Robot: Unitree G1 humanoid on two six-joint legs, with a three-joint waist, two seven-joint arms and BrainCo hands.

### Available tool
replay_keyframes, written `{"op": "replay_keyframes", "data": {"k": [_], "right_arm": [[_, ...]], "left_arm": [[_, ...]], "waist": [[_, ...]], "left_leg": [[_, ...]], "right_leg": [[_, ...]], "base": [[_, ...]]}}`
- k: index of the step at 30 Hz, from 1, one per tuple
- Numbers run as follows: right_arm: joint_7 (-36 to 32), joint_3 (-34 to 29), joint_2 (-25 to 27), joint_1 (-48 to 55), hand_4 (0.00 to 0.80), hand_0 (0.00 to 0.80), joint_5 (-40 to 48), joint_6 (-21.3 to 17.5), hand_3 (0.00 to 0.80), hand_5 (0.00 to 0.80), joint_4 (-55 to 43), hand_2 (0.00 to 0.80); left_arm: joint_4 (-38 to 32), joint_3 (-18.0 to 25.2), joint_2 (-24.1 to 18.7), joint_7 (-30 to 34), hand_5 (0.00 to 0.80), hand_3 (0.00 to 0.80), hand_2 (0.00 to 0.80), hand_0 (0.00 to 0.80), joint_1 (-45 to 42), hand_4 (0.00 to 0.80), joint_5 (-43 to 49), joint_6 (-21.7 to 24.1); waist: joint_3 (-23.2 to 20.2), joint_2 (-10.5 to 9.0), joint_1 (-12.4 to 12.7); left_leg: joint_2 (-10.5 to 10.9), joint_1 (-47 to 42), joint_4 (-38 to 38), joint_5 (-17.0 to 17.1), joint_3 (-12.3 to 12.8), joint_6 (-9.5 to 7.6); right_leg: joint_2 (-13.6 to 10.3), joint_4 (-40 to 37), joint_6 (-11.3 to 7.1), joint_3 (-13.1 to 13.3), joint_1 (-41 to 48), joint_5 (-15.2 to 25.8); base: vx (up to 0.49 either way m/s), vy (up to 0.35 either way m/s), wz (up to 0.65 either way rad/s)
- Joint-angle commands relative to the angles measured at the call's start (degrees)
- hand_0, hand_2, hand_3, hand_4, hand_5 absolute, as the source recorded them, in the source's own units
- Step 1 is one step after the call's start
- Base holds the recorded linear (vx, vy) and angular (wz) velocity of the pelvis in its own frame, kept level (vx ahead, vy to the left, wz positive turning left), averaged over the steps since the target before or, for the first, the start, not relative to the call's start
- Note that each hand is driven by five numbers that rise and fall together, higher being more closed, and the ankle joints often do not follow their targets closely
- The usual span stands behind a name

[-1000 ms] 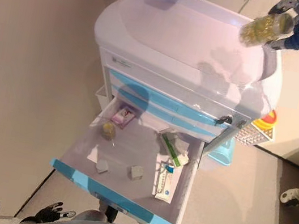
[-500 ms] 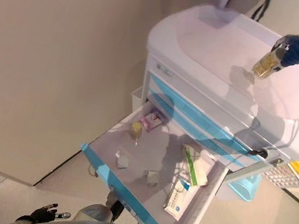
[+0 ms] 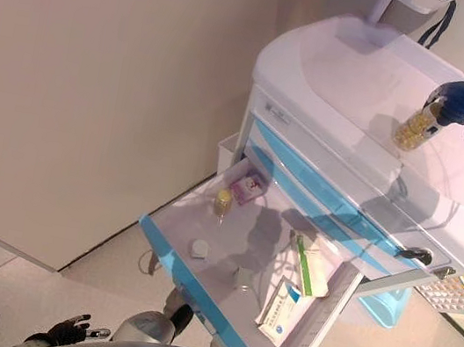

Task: Open the drawer and pick up the medicine

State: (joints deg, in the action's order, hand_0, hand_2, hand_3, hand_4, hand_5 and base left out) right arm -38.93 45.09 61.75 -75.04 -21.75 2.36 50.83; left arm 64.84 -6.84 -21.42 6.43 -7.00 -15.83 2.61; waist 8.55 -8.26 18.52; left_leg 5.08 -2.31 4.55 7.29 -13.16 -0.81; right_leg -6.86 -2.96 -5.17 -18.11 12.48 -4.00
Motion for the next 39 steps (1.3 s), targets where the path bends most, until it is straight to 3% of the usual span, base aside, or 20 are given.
{"op": "replay_keyframes", "data": {"k": [1,4,5,6,7,26,33,39], "right_arm": [[-0.43,2.48,0.50,-0.36,0.800,0.800,-2.40,-0.20,0.800,0.800,0.18,0.800],[-0.88,2.06,0.07,0.21,0.800,0.800,-2.77,-0.15,0.800,0.800,0.47,0.800],[-0.78,2.16,-0.13,0.12,0.662,0.662,-3.02,-0.47,0.662,0.662,0.77,0.662],[0.27,2.12,-0.31,0.18,0.053,0.053,-3.10,-0.84,0.053,0.053,1.09,0.053],[0.72,2.08,-0.50,0.16,0.000,0.000,-3.03,-0.77,0.000,0.000,1.21,0.000],[13.44,3.32,1.28,-4.90,0.000,0.000,1.41,-0.79,0.000,0.000,2.49,0.000],[19.64,2.05,4.06,-6.10,0.000,0.000,7.77,-0.51,0.000,0.000,-2.43,0.000],[19.34,1.06,7.91,-5.06,0.000,0.000,9.26,1.64,0.000,0.000,-6.41,0.000]], "left_arm": [[-0.08,-0.49,-3.25,0.28,0.000,0.000,0.000,0.000,-1.69,0.000,0.20,1.14],[-0.09,-0.70,-3.19,0.35,0.000,0.000,0.000,0.000,-1.71,0.000,0.13,1.38],[-0.11,-0.82,-3.16,0.37,0.000,0.000,0.000,0.000,-1.65,0.000,0.12,1.36],[-0.19,-1.00,-3.16,0.39,0.000,0.000,0.000,0.000,-1.53,0.000,0.09,1.24],[-0.28,-1.21,-3.16,0.35,0.000,0.000,0.000,0.000,-1.51,0.000,0.08,1.20],[-0.54,-2.77,-3.41,0.98,0.000,0.000,0.000,0.000,-1.41,0.000,0.62,0.77],[-0.96,-3.27,-3.45,1.38,0.000,0.000,0.000,0.000,-0.63,0.000,1.56,-0.08],[-1.53,-3.85,-3.54,1.93,0.000,0.000,0.000,0.000,0.14,0.000,3.06,-0.78]], "waist": [[-2.52,-0.45,0.63],[-2.58,-0.24,0.68],[-2.56,-0.18,0.72],[-2.53,-0.10,0.78],[-2.48,-0.03,0.85],[-2.75,0.49,-0.06],[-3.05,0.89,-2.37],[-3.57,0.98,-5.19]], "left_leg": [[-0.40,-3.91,-2.26,-8.85,3.68,-1.38],[-0.33,-4.01,-2.17,-8.81,3.74,-1.35],[-0.32,-4.06,-2.18,-8.85,3.76,-1.36],[-0.31,-4.05,-2.21,-8.88,3.73,-1.37],[-0.31,-4.08,-2.22,-8.85,3.72,-1.38],[-0.57,-4.77,-1.74,-8.92,4.68,-1.44],[-0.76,-4.81,-2.44,-9.68,6.66,-1.56],[-1.16,-4.82,-2.72,-10.27,9.26,-1.43]], "right_leg": [[-2.04,6.03,-1.03,2.27,-5.48,3.70],[-2.03,5.85,-1.04,2.31,-5.43,3.72],[-2.06,5.79,-1.02,2.28,-5.40,3.73],[-2.07,5.74,-1.02,2.31,-5.38,3.73],[-2.08,5.70,-1.02,2.28,-5.33,3.75],[-2.22,5.41,-1.66,3.25,-5.53,4.35],[-2.22,5.54,-1.90,5.12,-6.30,4.68],[-1.76,5.08,-1.85,7.21,-6.79,4.98]], "base": [[0.000,0.000,0.00],[0.000,0.000,0.00],[0.000,0.000,0.00],[0.000,0.000,0.00],[0.000,0.000,0.00],[-0.008,-0.003,0.00],[-0.065,-0.023,-0.05],[-0.073,-0.042,-0.24]]}}
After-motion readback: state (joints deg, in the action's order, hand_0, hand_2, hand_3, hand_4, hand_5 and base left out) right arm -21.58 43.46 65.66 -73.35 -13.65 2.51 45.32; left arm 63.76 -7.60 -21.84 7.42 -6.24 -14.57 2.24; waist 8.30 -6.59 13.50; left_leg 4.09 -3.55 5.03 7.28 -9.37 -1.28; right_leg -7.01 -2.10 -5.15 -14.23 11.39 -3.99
